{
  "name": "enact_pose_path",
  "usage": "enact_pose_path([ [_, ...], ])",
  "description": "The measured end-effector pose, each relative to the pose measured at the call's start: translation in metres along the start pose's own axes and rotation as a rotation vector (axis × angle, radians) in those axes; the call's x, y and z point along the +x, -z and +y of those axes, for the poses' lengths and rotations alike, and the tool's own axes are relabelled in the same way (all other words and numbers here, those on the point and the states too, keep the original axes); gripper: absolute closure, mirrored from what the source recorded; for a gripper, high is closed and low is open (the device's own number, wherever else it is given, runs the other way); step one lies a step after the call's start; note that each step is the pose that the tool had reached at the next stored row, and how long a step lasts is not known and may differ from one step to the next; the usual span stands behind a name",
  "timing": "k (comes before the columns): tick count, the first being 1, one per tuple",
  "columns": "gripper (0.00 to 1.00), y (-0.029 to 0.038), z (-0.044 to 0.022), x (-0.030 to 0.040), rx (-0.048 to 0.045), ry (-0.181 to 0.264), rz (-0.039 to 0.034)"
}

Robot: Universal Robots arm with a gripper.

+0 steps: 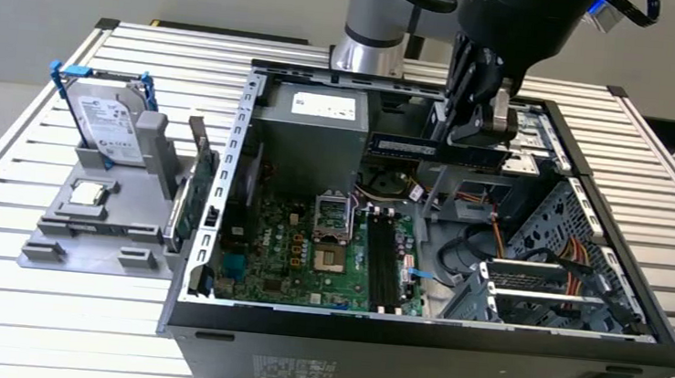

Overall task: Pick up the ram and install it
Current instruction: 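Pick up the ram and move it above insertion slot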

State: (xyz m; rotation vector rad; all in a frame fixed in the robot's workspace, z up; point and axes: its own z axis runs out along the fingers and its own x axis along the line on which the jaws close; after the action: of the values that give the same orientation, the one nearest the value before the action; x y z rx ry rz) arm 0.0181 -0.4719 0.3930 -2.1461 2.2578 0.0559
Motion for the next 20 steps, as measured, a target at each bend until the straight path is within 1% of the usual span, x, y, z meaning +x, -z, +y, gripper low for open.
enact_pose_path([
  [6,1.0,0.0,-0.0002,0.0,0.0001,-0.002,0.0001],
  [12,1.0,0.0,-0.0002,0.0,0.0011,-0.026,-0.0001],
  [20,1.0,0.0,-0.0002,0.0,0.0012,-0.028,-0.0002],
])
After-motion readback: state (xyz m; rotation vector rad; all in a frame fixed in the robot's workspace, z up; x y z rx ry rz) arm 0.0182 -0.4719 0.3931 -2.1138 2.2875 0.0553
